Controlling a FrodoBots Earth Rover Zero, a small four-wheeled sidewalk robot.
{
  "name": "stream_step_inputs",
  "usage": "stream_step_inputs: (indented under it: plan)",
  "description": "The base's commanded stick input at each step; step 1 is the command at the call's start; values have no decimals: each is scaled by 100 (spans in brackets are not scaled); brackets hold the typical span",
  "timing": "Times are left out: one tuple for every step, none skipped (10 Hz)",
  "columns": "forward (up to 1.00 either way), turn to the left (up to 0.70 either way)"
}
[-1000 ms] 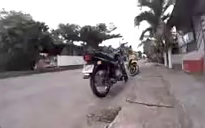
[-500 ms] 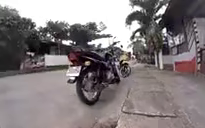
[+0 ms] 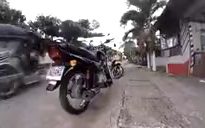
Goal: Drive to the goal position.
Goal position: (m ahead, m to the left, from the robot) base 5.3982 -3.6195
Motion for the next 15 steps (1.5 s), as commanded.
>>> stream_step_inputs:
  plan:
    - [-70, 0]
    - [-70, 0]
    - [-70, 0]
    - [-70, 0]
    - [-70, 0]
    - [-70, 0]
    - [-70, 0]
    - [-70, 0]
    - [-70, 0]
    - [-40, 0]
    - [0, 0]
    - [0, 0]
    - [0, 0]
    - [0, 0]
    - [0, 0]
